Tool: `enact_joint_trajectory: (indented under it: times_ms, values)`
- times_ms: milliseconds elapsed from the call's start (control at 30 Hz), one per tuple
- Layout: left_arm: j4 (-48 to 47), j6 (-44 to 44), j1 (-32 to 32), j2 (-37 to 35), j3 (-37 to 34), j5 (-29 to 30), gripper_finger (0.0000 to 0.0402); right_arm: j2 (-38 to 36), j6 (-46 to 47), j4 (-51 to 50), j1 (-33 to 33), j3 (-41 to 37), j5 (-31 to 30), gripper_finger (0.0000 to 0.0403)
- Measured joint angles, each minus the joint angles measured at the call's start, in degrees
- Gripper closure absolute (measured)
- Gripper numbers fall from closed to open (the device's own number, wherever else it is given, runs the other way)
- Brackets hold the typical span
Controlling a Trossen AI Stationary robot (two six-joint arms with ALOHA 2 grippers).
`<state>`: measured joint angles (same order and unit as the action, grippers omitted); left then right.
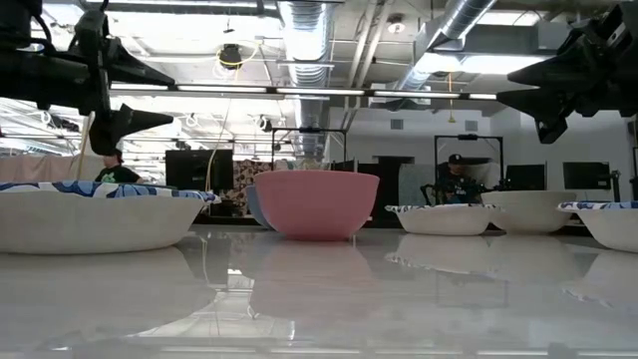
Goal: Nest bowls inside each other
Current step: Stack the bottom right patterned white paper bowl on top of the bottom left patterned white paper bowl
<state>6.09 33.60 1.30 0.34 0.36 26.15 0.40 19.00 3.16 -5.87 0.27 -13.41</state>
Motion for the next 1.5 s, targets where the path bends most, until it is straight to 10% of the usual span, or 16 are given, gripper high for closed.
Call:
enact_joint_trajectory:
  times_ms: [667,967,1200,1500]
  values:
    - [-0.58,-0.71,0.01,0.02,0.0,3.39,0.012,0.0,28.78,9.75,-0.09,0.55,-6.35,0.0216]
    - [5.84,13.54,0.02,0.02,0.12,2.04,0.012,0.44,41.45,0.41,0.47,0.79,-11.56,0.0216]
    - [7.85,9.52,0.01,1.52,9.61,-1.75,0.012,1.4,25.6,14.33,2.28,6.28,-6.86,0.0216]
    - [-17.92,4.73,0.0,20.49,38.09,1.59,0.012,17.02,-1.14,-12.31,2.27,36.98,-11.39,0.0216]
